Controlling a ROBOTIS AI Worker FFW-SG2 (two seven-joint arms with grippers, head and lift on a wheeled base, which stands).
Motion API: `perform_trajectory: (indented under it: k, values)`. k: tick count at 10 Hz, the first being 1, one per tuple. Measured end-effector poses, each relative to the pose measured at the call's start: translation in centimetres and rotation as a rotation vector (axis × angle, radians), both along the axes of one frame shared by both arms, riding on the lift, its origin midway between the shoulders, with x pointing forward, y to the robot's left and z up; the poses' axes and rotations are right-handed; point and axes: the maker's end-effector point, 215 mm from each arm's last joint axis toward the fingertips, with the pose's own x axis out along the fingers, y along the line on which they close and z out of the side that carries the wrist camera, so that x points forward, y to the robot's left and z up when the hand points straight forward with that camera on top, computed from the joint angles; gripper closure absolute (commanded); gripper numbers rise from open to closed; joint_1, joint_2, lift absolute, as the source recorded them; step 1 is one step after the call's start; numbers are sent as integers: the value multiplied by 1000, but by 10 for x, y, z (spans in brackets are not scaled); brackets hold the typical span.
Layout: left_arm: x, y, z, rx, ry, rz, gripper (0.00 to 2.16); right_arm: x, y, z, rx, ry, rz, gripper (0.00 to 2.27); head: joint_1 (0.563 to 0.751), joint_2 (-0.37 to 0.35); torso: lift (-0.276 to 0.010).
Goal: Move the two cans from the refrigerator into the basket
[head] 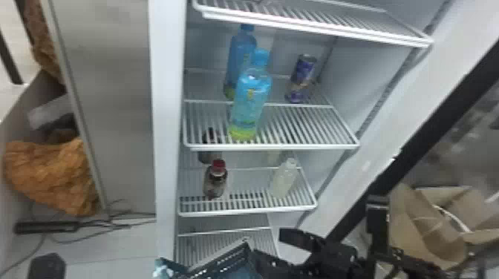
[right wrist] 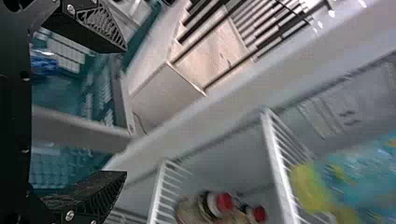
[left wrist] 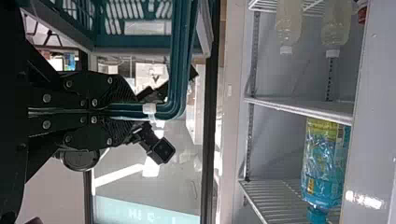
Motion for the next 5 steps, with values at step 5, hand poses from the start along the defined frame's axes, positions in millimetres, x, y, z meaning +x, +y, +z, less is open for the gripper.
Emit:
perform_trajectory:
  k: [5]
  values:
    - [1,0,1,-1,-3,1,1197,48,-43,54,-97,-241,-141,108,695,-350,-35]
